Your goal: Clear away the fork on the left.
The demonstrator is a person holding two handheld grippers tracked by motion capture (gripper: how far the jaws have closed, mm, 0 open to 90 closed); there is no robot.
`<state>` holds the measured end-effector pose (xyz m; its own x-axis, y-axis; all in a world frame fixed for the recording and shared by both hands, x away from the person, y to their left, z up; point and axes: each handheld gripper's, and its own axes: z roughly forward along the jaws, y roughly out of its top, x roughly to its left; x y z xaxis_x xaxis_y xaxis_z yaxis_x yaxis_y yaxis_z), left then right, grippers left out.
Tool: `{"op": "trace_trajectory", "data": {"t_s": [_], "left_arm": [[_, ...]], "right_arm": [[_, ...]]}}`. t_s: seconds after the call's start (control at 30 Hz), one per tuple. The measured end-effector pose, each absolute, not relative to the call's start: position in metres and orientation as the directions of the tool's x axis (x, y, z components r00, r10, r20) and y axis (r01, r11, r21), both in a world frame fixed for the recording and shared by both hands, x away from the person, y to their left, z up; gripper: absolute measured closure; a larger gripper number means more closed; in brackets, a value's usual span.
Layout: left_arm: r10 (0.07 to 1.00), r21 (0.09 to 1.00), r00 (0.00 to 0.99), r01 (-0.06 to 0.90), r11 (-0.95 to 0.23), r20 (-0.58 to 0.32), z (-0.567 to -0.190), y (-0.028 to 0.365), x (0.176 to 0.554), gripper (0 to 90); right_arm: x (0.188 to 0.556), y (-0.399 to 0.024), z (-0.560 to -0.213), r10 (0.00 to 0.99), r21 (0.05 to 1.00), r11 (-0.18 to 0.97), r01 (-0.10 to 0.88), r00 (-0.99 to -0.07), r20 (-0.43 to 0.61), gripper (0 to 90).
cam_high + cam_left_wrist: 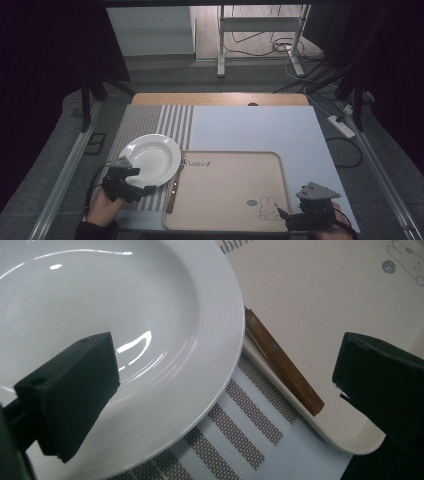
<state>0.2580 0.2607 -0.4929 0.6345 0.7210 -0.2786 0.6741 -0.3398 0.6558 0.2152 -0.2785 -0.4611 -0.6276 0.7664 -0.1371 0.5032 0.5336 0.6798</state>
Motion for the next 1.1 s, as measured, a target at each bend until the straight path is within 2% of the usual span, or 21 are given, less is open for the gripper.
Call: {"op": "trace_trajectory", "data": {"t_s": [0.63, 1.1], "left_arm": [[0.747, 0.663, 0.595, 0.691, -0.288, -0.297, -0.496, 0.279, 0.238, 0.0], [0.773, 0.672, 0.578, 0.683, -0.285, -0.259, -0.493, 0.285, 0.223, 0.0]], "right_arm": [[0.215, -0.279, -0.461, 0.773, 0.681, 0.527, 0.508, -0.62, -0.135, 0.0], [0.215, -0.279, -0.461, 0.777, 0.682, 0.525, 0.51, -0.615, -0.138, 0.0]]}}
